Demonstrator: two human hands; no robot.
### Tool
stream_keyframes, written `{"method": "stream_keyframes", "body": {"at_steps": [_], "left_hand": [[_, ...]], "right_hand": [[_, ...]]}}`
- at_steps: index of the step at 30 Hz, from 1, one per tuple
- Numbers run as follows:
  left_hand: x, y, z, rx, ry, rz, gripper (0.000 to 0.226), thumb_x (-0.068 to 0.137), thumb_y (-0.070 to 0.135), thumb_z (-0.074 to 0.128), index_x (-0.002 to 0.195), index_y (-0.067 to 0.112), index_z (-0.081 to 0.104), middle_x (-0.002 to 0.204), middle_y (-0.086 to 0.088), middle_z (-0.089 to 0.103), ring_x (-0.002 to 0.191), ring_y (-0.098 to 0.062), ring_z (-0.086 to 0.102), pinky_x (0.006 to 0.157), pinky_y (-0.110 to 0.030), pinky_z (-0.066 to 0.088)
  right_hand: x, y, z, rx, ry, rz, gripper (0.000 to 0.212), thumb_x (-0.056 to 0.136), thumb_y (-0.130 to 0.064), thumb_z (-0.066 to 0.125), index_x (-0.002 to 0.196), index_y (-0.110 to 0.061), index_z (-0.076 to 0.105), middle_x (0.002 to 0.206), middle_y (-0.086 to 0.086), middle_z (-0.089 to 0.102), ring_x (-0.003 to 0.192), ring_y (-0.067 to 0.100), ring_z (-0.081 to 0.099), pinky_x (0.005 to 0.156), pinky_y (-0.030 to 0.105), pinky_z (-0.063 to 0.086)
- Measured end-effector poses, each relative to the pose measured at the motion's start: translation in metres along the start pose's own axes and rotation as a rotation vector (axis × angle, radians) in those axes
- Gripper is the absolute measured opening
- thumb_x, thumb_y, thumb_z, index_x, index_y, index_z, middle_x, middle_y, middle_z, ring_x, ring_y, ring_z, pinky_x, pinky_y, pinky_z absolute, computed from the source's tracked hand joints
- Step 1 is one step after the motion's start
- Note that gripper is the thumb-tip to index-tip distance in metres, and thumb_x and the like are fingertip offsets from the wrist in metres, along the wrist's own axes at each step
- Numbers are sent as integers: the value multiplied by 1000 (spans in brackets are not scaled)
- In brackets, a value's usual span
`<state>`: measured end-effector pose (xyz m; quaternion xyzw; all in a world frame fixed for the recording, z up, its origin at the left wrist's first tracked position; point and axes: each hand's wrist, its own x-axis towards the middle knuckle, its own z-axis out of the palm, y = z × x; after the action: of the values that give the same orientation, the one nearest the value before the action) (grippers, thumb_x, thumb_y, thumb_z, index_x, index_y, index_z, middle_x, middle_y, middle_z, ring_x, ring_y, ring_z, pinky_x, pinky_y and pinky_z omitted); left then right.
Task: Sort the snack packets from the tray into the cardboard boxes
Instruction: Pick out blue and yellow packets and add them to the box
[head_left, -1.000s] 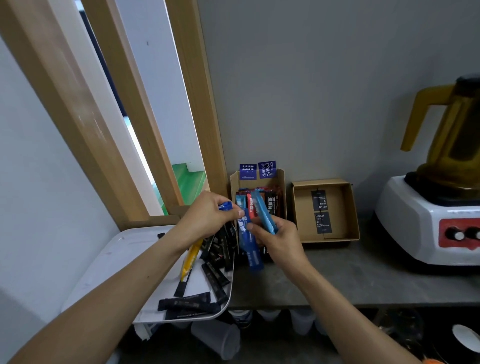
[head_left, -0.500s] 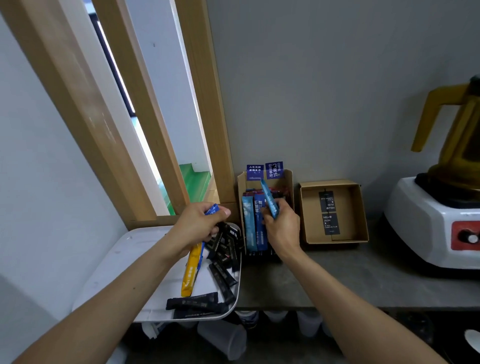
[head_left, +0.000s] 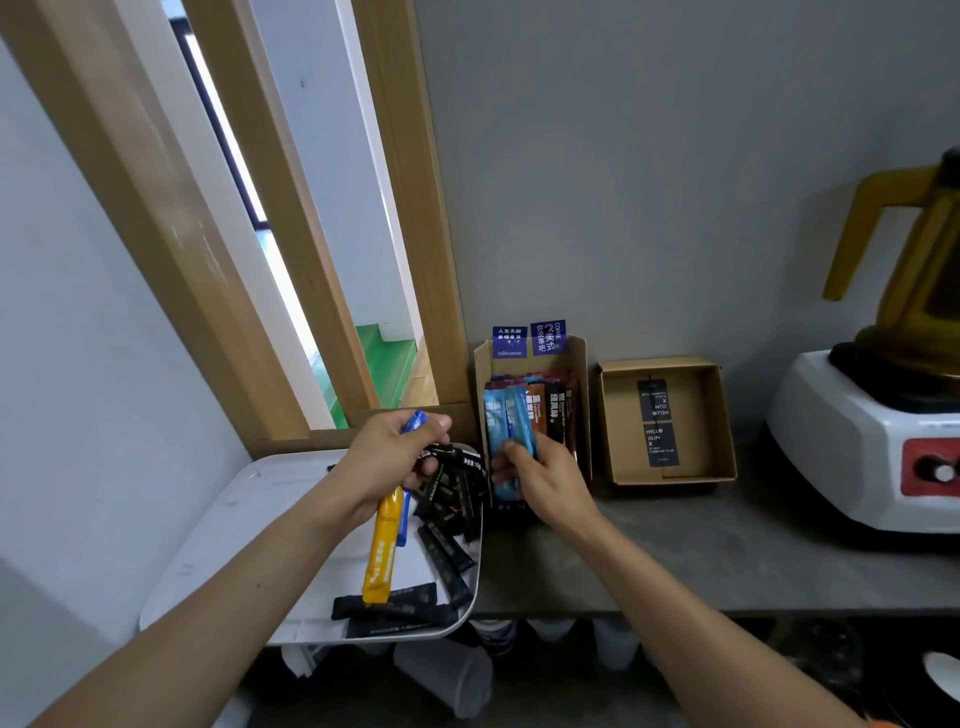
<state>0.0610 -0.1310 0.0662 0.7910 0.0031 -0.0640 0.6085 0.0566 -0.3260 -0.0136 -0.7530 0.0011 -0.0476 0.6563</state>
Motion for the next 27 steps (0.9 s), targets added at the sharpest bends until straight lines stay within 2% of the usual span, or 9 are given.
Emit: {"method": "stream_keyframes", "body": {"at_steps": [4,8,11,14,17,19,22,25,27], "left_hand": [[-1,1,1,-1,-23,-6,29,99,29,66,104,1,72,86,-12,64,53,-8,52,43,-20,37],[-5,4,2,-32,-19,-7,29,99,27,65,103,-1,71,72,-7,63,49,-6,50,42,-18,37],[-6,11,-2,-24,-14,47,24,98,26,67,104,4,72,86,-11,73,49,-6,49,44,-19,39],[-8,25,-2,73,0,150,18,93,30,73,100,14,74,81,-1,74,48,-4,53,46,-18,42],[-5,42,7,257,-68,263,17,87,37,78,98,24,77,85,12,76,73,-4,71,57,-16,52],[-1,52,18,332,-145,288,22,87,42,77,103,28,78,94,9,77,90,-8,73,69,-23,60],[6,65,32,420,-175,316,20,89,42,75,100,26,79,95,7,78,92,-10,72,81,-34,61],[12,75,40,451,-154,338,19,92,39,73,97,22,78,91,5,77,93,-14,72,82,-37,59],[13,79,44,497,-181,330,26,92,46,70,99,22,78,90,2,77,84,-12,71,75,-32,57]], "right_hand": [[7,-4,-5,-13,-58,64,21,106,-22,51,115,-9,65,97,8,77,87,21,76,73,25,58],[2,-8,-6,90,-79,87,18,104,-13,50,110,-7,67,92,6,75,81,19,73,65,21,53],[-6,-9,-12,208,-55,80,17,103,-12,52,105,-10,68,79,3,67,66,15,61,56,25,47],[-16,-10,-21,448,-156,137,12,102,-13,51,109,-10,61,69,2,54,50,13,41,45,23,31],[-24,-12,-28,614,-344,169,24,100,-15,46,123,-9,48,71,3,52,43,10,32,41,22,23],[-27,-11,-30,624,-421,153,35,99,-18,45,132,-11,45,75,4,54,43,9,34,43,22,23],[-30,-14,-33,635,-447,151,36,93,-19,53,128,-13,48,76,6,55,47,13,39,46,25,27],[-32,-13,-36,626,-389,133,20,97,-12,57,116,-9,53,81,10,62,57,18,52,51,28,41],[-32,-9,-37,653,-356,91,16,97,-10,61,113,-6,59,89,14,67,67,20,61,58,32,50]]}}
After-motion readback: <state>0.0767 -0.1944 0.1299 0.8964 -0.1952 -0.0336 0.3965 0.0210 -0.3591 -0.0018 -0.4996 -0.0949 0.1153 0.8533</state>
